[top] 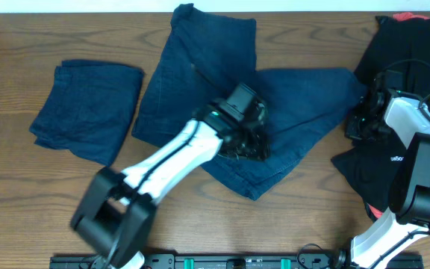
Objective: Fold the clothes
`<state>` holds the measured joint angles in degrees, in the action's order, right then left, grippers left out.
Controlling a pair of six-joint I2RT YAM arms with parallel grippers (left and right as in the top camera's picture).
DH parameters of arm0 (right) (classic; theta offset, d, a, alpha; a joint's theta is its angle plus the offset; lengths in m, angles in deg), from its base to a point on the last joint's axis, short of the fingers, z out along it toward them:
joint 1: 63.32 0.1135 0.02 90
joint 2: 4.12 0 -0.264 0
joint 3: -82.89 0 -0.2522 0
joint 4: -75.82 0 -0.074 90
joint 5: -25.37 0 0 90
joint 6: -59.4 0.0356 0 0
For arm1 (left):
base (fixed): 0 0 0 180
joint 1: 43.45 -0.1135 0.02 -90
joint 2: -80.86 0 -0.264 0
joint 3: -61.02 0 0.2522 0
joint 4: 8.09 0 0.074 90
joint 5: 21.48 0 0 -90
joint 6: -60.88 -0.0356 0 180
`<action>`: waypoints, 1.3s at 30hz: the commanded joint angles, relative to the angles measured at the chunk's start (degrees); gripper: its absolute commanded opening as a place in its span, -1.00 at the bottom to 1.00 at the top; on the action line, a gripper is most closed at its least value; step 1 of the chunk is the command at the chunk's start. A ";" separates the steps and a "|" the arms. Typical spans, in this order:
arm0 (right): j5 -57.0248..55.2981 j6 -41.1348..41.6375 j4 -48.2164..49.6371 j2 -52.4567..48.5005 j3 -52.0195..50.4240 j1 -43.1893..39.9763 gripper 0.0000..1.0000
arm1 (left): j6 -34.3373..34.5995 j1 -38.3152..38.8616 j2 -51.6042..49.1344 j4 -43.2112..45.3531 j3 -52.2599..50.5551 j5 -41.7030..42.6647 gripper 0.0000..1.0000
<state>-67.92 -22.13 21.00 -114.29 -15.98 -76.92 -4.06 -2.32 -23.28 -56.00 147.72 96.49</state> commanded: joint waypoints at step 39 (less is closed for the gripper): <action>20.59 -12.87 16.24 7.74 5.68 -11.78 -0.45 | -1.16 -13.70 -7.98 -26.03 -0.72 -8.57 -0.33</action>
<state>-44.25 -31.57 35.73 -103.75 -10.49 -90.69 -3.43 -15.42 -32.70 -83.83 147.22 82.63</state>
